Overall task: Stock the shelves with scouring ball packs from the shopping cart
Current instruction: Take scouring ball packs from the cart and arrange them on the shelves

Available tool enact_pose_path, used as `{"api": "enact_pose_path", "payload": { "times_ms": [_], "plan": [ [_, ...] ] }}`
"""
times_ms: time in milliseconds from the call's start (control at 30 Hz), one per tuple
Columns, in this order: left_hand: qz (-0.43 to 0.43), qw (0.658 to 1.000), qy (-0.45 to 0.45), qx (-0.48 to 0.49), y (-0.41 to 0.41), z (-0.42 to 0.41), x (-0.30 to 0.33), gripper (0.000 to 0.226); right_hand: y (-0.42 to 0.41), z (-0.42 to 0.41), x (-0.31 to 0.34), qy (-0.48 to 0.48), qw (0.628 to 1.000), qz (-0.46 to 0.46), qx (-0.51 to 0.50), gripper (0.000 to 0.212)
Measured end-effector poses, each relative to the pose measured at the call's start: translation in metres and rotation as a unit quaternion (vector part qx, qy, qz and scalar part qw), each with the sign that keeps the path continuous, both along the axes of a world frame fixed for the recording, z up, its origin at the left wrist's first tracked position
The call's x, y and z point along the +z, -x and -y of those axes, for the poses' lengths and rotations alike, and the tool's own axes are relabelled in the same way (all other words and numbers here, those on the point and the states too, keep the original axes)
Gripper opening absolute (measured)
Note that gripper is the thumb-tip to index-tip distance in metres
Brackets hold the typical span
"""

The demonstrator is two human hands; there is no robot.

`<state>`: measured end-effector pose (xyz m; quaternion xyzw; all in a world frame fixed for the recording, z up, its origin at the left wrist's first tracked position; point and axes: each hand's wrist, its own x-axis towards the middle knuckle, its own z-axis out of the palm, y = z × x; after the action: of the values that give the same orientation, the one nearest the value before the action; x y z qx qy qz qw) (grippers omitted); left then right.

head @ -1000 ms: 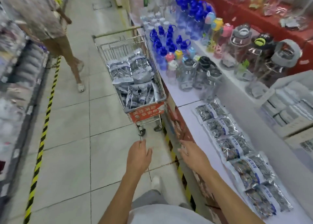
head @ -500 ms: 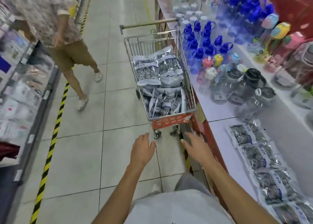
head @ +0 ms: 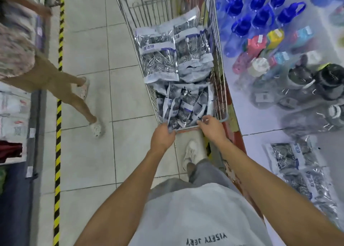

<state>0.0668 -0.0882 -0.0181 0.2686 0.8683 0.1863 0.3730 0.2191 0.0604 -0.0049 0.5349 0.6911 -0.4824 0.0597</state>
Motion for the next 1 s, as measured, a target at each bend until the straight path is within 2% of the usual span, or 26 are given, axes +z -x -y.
{"api": "enact_pose_path", "payload": {
  "times_ms": [100, 200, 367, 500, 633, 767, 900, 1000],
  "plan": [
    [0.021, 0.999, 0.022, 0.017, 0.018, -0.039, -0.02, 0.037, 0.026, -0.033, -0.025, 0.037, 0.999, 0.019, -0.014, 0.047],
    [0.044, 0.998, 0.037, 0.027, 0.03, -0.069, -0.046, 0.042, 0.049, -0.056, -0.051, 0.081, 0.995, 0.033, -0.037, 0.05],
    [0.062, 0.995, 0.063, 0.035, 0.053, -0.096, -0.094, 0.044, 0.08, -0.082, -0.095, 0.14, 0.984, 0.042, -0.105, 0.046],
    [0.064, 0.993, 0.094, 0.041, 0.064, -0.102, -0.126, 0.046, 0.096, -0.088, -0.126, 0.15, 0.979, 0.063, -0.12, 0.051],
    [0.052, 0.993, 0.085, 0.067, 0.066, -0.108, -0.141, 0.049, 0.109, -0.092, -0.147, 0.137, 0.974, 0.068, -0.167, 0.039],
    [0.041, 0.991, 0.106, 0.071, 0.059, -0.112, -0.151, 0.052, 0.118, -0.094, -0.162, 0.131, 0.967, 0.08, -0.202, 0.043],
    [-0.017, 0.992, 0.112, 0.049, 0.061, -0.114, -0.16, 0.038, 0.126, -0.09, -0.171, 0.096, 0.971, 0.089, -0.199, 0.047],
    [-0.028, 0.99, 0.125, 0.058, 0.067, -0.116, -0.165, 0.023, 0.128, -0.09, -0.176, 0.09, 0.972, 0.101, -0.193, 0.046]
  ]
}}
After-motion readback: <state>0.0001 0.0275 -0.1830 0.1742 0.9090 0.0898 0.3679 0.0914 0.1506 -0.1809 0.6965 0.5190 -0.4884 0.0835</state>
